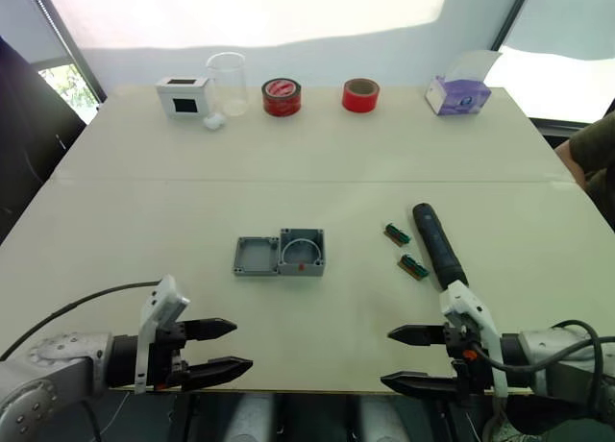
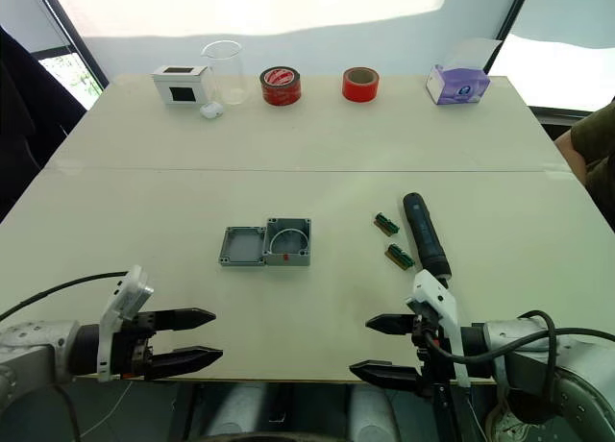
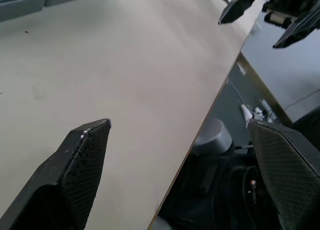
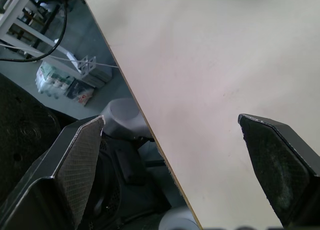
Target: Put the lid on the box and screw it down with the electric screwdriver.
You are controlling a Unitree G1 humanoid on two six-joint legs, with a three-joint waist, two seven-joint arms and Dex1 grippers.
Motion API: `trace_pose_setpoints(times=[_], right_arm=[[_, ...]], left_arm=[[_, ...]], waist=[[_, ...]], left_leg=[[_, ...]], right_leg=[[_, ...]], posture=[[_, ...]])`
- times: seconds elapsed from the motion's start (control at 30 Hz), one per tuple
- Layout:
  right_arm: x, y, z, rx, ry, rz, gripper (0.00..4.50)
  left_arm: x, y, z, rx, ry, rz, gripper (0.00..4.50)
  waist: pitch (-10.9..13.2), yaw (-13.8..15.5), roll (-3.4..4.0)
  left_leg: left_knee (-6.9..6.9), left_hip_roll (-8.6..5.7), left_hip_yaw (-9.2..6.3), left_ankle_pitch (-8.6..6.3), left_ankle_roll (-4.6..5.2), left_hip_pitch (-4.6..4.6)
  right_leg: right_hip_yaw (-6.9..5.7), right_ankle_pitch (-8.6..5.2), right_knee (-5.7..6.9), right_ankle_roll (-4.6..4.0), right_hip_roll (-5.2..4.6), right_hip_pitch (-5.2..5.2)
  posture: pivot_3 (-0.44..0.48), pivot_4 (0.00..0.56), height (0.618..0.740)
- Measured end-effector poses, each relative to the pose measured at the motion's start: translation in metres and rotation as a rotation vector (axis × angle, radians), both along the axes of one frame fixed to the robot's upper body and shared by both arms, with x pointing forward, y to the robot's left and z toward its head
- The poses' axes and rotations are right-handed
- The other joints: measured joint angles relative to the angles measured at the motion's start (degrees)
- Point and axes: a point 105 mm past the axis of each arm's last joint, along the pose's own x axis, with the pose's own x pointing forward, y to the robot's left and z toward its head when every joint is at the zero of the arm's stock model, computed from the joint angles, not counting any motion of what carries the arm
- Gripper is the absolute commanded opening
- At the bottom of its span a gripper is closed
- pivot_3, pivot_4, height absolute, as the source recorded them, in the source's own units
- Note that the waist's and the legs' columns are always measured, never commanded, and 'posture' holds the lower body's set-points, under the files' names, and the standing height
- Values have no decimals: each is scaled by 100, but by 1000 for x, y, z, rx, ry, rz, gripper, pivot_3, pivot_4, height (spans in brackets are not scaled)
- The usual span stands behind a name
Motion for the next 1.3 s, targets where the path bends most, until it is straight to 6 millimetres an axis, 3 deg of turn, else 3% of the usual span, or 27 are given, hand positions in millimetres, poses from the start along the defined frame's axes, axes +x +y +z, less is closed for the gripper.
trace_pose_setpoints(times=[0.17, 0.33, 0.4, 0.5, 0.6, 0.8, 1.13, 1.3], right_arm=[[14, 7, 10, 24, -62, -30, 4500], [50, 16, 48, 117, -156, -145, 4500], [57, 23, 60, 149, -192, -158, 4500], [64, 29, 65, 165, -233, -184, 4500], [66, 42, 62, 150, -274, -153, 4500], [64, 48, 30, 57, -273, -149, 4500], [59, 41, 2, 6, -277, -234, 4500], [61, 46, 4, 25, -303, -257, 4500]], left_arm=[[21, 3, 12, 23, -104, 25, 4465], [65, 7, 61, 116, -305, -9, 4465], [75, 1, 79, 174, -391, -73, 4465], [89, -11, 84, 242, -458, -168, 4465], [111, -36, 93, 361, -589, -344, 4465], [125, -64, 54, 581, -470, -636, 4465], [135, -97, 36, 630, -464, -752, 4465], [134, -107, 24, 645, -441, -794, 4465]], waist=[[0, 13, 0], [3, 4, -7], [2, 4, -6], [5, -1, -10], [8, 17, -18], [10, -16, -21], [16, -5, -32], [16, -17, -32]], left_leg=[[0, 0, -1, 0, 0, 1], [1, -1, -2, 1, -1, -3], [-5, -7, 3, 1, 1, -5], [-15, -12, 5, 3, 0, -11], [-8, -16, -1, 9, -4, -11], [20, -4, 10, -2, 20, -15], [38, 5, 1, -2, 21, -11], [41, 7, 1, -1, 19, -10]], right_leg=[[-1, 1, -1, -2, -1, -5], [-3, 6, 0, -6, 3, -16], [-2, 6, 0, -5, 3, -9], [-5, 8, 0, -2, 5, -5], [-27, 9, 0, -2, 29, 8], [-15, 17, 15, 25, 54, 8], [-8, 4, 70, 46, 61, -4], [-7, 4, 73, 46, 63, -5]], posture=[[0, 150, 740], [0, 150, 740], [0, 150, 740], [0, 150, 740], [0, 150, 740], [0, 150, 740], [0, 150, 740], [0, 150, 740]])
